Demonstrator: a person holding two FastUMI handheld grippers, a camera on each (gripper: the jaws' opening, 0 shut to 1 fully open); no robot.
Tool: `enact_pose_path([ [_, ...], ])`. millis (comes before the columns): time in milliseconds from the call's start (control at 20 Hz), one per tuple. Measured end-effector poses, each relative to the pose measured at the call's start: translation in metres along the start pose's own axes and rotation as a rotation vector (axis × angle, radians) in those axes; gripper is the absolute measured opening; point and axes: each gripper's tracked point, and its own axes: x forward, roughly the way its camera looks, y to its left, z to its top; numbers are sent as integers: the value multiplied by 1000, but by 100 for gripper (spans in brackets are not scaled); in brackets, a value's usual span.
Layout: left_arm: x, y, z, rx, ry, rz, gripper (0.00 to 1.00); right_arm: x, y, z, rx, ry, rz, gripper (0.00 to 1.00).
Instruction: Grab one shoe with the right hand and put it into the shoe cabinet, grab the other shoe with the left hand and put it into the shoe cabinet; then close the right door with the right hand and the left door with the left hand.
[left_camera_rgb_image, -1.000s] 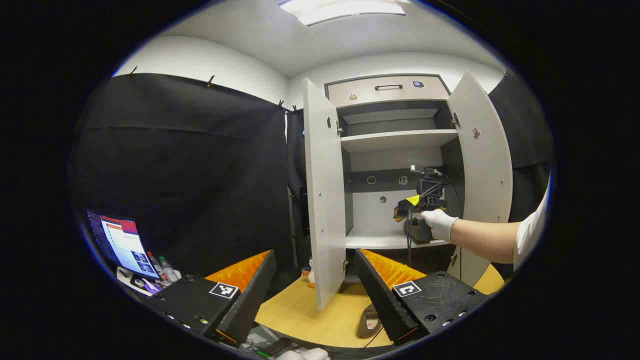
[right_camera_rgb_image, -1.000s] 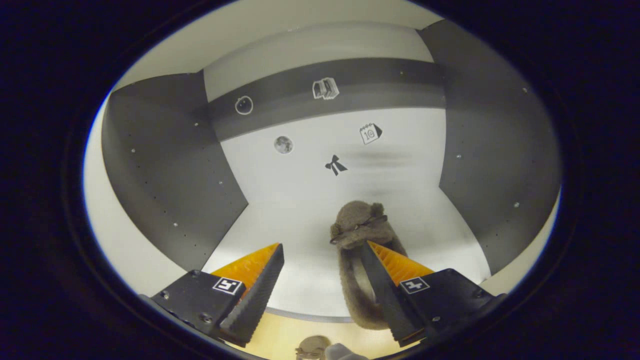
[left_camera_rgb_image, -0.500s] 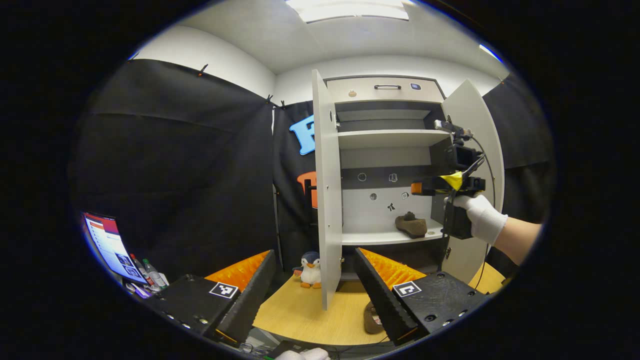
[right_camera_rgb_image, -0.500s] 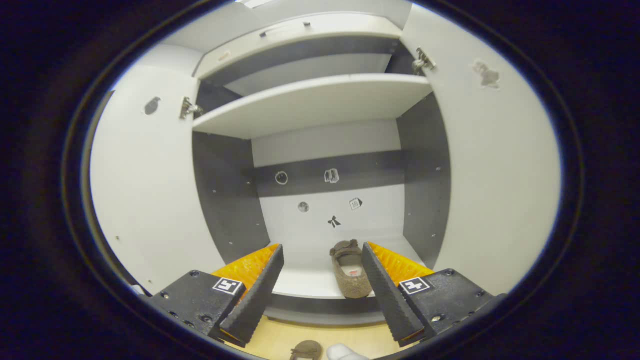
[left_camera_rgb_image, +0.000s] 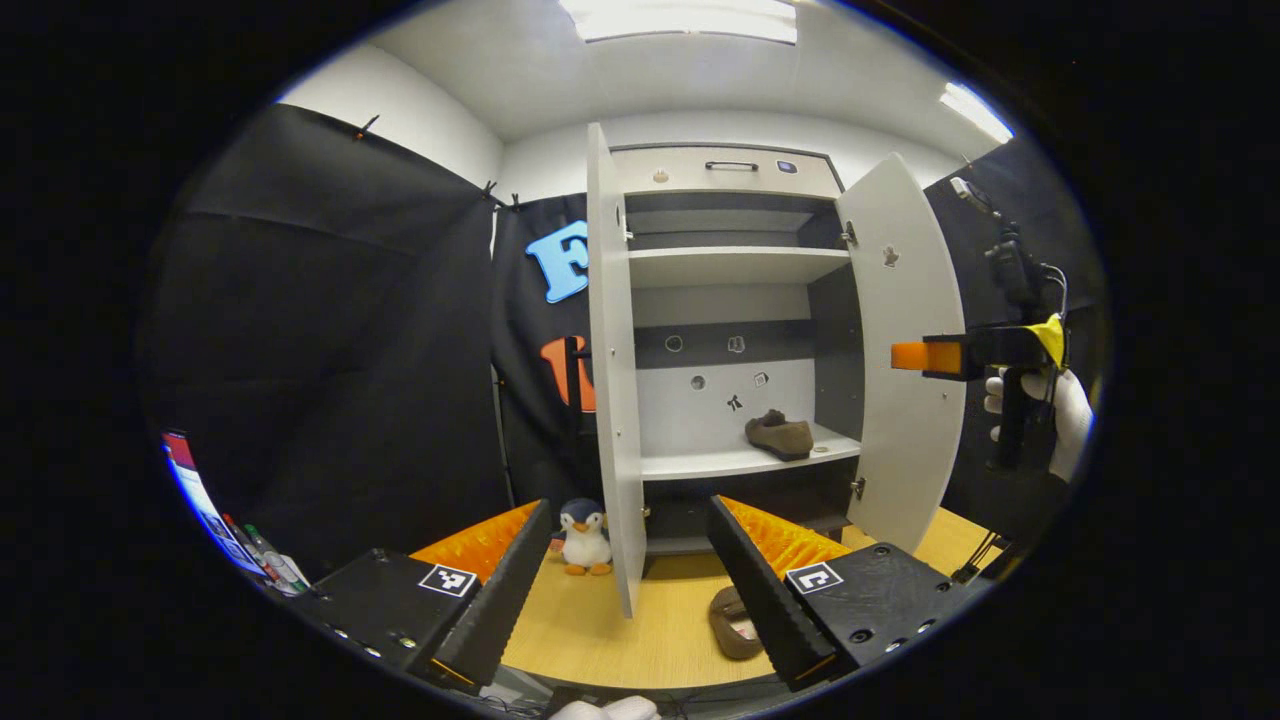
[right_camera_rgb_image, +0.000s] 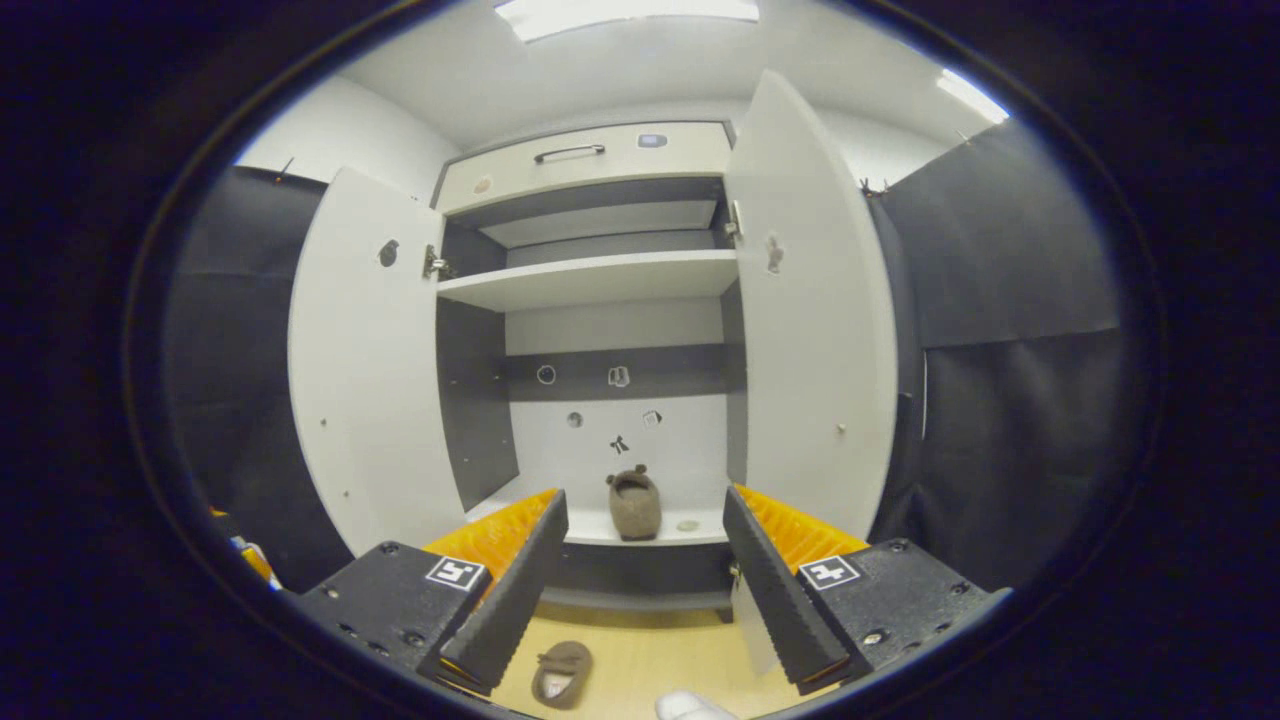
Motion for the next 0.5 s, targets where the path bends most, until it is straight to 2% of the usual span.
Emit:
enact_pose_path([
  [150, 11, -19, -17, 3, 24, -47, 96, -39, -29, -13, -15, -21, -68, 99],
  [200, 16, -26, -25, 0, 37, -70, 100, -51, -39, -18, -28, -19, -90, 99],
  [250, 21, -38, -37, -4, 55, -94, 96, -61, -46, -26, -45, -11, -109, 97],
  [500, 55, -87, -128, -20, 244, -183, 96, -90, -81, -42, -73, 39, -176, 99],
])
